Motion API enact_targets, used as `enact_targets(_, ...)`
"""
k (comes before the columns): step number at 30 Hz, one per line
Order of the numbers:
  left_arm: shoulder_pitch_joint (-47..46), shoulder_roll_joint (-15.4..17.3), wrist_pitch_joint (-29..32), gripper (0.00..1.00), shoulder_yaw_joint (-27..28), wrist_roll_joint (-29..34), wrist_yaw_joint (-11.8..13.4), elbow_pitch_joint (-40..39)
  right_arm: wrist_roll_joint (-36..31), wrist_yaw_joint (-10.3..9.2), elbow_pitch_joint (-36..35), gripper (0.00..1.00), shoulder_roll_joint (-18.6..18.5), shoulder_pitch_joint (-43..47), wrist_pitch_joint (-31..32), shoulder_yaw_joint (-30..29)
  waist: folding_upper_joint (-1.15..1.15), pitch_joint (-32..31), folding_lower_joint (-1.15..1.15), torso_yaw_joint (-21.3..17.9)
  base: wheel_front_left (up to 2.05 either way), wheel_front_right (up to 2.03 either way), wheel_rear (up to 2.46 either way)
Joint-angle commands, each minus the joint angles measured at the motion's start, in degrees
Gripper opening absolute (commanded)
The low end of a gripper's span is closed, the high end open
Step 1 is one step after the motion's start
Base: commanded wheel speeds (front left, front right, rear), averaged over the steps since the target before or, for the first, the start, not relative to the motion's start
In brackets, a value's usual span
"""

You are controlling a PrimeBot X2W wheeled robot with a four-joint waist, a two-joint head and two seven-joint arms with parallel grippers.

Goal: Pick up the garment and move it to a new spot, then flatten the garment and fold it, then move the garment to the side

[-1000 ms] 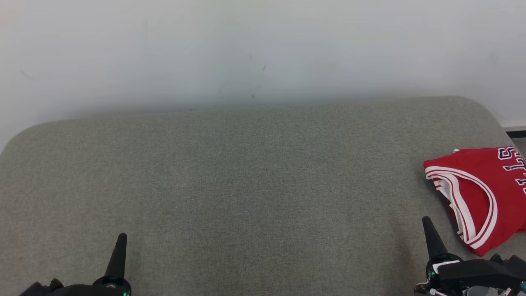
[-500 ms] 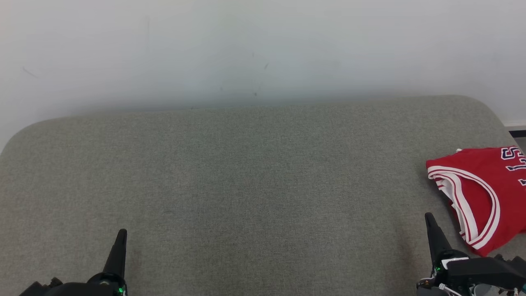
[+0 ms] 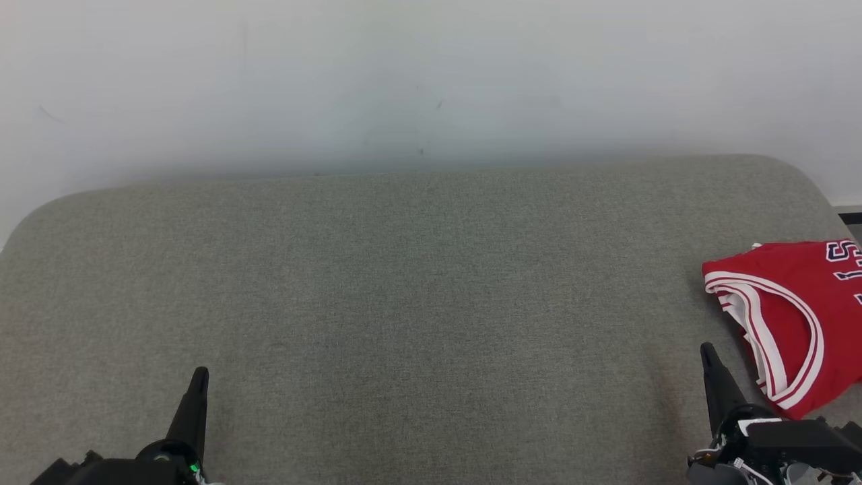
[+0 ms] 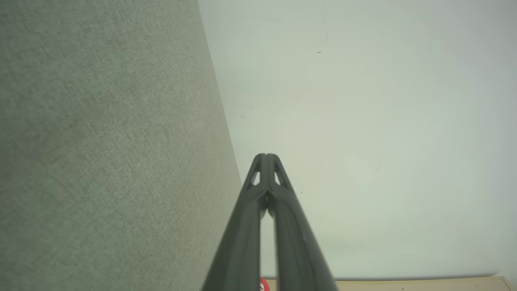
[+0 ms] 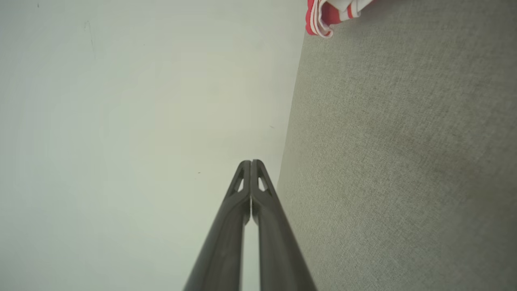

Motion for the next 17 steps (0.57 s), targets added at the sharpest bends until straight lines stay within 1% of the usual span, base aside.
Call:
enact_targets(1, -0.7, 0.3, 0.4, 0.0, 0.2, -1.5, -0.2, 0.0, 1.2, -0.11, -0.4, 0.0, 0.1, -0.5, 0.5, -0.2, 0.0, 0.0, 0.0, 0.0, 0.0, 0.0, 0.0)
enact_targets(12, -1.2, 0.3, 1.6, 0.0, 0.4, -6.0, -0.6, 0.1, 6.0, -0.12, -0.9, 0.0, 0.1, -0.6, 1.5, -0.8, 0.0, 0.3, 0.0, 0.3, 0.0, 0.0, 0.0)
enact_targets(17, -1.2, 0.3, 1.7, 0.0, 0.4, -6.1, -0.5, 0.1, 5.9, -0.12, -0.9, 0.0, 0.1, -0.6, 1.6, -0.8, 0.0, 0.3, 0.0, 0.3, 0.0, 0.0, 0.0)
